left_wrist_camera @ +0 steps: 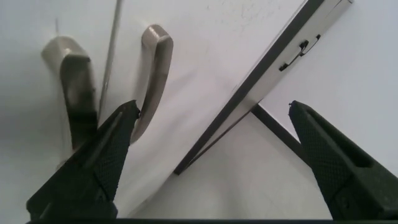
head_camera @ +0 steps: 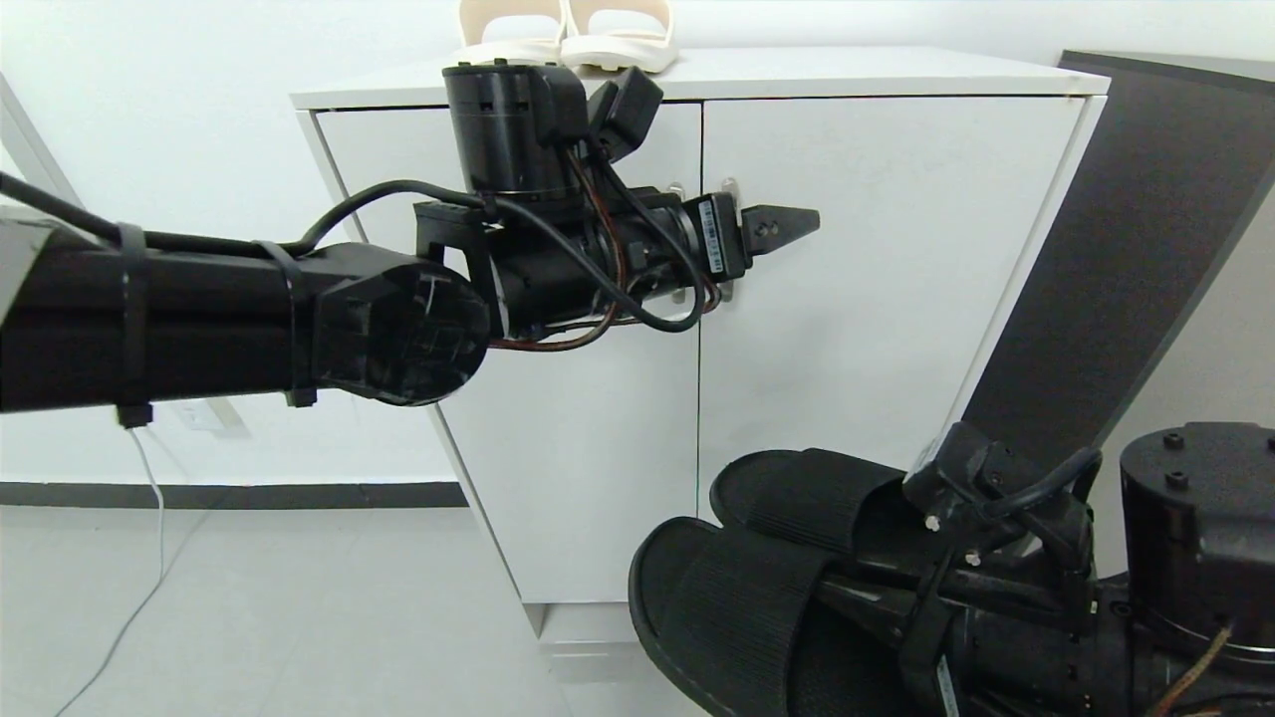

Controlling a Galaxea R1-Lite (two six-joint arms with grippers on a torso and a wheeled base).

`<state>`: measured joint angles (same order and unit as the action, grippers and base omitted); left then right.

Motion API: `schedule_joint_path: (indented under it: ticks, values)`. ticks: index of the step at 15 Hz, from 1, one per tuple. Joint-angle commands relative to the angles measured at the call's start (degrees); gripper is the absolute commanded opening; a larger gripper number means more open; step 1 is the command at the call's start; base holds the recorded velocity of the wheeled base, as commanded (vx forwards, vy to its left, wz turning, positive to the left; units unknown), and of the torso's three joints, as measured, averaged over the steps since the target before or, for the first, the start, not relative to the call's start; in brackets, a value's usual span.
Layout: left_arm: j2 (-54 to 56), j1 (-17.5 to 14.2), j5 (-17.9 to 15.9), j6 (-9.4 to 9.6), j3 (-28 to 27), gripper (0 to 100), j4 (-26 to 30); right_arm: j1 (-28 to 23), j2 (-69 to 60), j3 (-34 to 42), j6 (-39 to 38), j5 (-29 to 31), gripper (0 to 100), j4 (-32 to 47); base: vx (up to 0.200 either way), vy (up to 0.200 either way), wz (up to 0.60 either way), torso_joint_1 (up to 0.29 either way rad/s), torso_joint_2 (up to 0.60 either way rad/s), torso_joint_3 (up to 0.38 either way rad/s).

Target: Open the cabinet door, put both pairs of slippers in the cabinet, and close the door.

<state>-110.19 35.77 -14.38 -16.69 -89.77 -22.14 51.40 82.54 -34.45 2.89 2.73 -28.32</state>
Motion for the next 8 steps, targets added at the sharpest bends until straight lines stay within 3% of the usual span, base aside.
schedule_joint_path:
  ticks: [1, 6, 7, 8]
  values:
    - [-2.3, -0.3, 0.2, -0.01, -1.8, 100, 0.0, 0.0, 0.1, 0.1, 0.0, 0.0, 0, 0.0, 0.0, 0.0, 0.0, 0.0, 0.0, 0.0]
    - [-2.2, -0.3, 0.2, -0.01, -2.4, 100, 1.0, 0.1, 0.1, 0.2, 0.0, 0.0, 0, 0.1, 0.0, 0.0, 0.0, 0.0, 0.0, 0.0]
    - [-2.2, -0.3, 0.2, -0.01, -2.4, 0, 1.0, 0.1, 0.1, 0.2, 0.0, 0.0, 0, 0.1, 0.0, 0.0, 0.0, 0.0, 0.0, 0.0]
    - [-2.1, -0.3, 0.2, -0.1, -2.4, 0, 1.0, 0.1, 0.1, 0.3, 0.0, 0.0, 0, 0.1, 0.0, 0.0, 0.0, 0.0, 0.0, 0.0]
